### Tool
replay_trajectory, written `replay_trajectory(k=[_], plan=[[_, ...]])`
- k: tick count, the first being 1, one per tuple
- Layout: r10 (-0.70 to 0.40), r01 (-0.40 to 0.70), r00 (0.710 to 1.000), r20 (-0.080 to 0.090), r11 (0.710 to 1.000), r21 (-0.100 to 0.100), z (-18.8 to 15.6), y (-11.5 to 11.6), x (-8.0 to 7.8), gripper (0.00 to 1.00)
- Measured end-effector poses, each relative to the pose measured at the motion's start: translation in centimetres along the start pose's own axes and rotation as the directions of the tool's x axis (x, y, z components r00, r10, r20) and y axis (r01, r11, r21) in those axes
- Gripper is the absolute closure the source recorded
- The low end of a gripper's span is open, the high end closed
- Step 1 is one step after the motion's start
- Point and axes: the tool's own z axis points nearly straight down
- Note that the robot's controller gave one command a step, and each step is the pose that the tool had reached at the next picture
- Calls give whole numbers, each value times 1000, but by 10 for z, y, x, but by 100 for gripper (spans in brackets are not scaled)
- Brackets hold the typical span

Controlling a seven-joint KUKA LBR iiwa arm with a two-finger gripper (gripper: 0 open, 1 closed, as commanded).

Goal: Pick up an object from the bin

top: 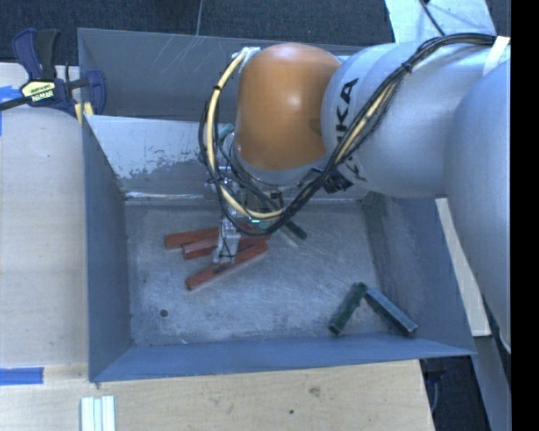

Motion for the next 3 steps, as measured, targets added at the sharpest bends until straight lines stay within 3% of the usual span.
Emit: replay_trajectory(k=[1,2,3], plan=[[3,-3,1000,7,1000,-1,-4,-1,-2,0],[34,-34,999,12,999,-2,66,-7,-4,0],[82,-82,997,3,997,-3,101,-12,-4,0]])
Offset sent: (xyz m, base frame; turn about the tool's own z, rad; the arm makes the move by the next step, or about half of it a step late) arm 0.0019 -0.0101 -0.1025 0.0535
